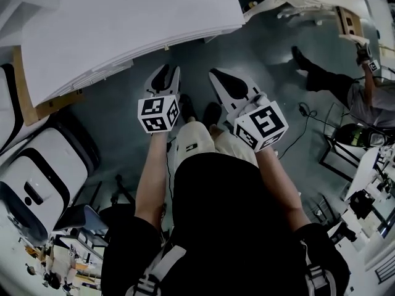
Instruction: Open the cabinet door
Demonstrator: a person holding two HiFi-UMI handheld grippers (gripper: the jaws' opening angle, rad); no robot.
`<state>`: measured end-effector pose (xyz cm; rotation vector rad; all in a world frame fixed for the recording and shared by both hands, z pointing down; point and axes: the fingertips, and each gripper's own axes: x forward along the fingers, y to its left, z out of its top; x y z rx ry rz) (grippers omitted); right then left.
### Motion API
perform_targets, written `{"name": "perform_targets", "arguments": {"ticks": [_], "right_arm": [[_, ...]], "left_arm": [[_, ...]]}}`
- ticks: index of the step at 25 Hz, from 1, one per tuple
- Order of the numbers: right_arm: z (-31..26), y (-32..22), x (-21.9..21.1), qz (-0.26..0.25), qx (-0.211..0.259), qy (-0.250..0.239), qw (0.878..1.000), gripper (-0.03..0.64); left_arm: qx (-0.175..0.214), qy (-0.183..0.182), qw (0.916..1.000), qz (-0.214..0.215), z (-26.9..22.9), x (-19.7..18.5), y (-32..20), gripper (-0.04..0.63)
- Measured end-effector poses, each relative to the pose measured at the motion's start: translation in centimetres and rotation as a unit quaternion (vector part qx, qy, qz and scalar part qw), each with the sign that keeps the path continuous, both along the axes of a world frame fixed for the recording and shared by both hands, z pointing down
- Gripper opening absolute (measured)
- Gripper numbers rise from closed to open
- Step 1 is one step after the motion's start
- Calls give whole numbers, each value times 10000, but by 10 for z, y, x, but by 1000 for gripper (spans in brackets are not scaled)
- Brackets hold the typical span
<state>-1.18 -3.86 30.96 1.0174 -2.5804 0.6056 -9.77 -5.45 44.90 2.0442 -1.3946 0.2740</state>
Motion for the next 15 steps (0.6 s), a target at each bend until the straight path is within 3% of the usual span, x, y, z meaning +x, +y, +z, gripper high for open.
{"name": "perform_targets", "arguments": {"ticks": [15], "right_arm": [[49, -23, 0, 201, -337, 47, 9992, 18]], "left_arm": [[-555, -176, 9981, -175, 97, -17, -37, 164]]}}
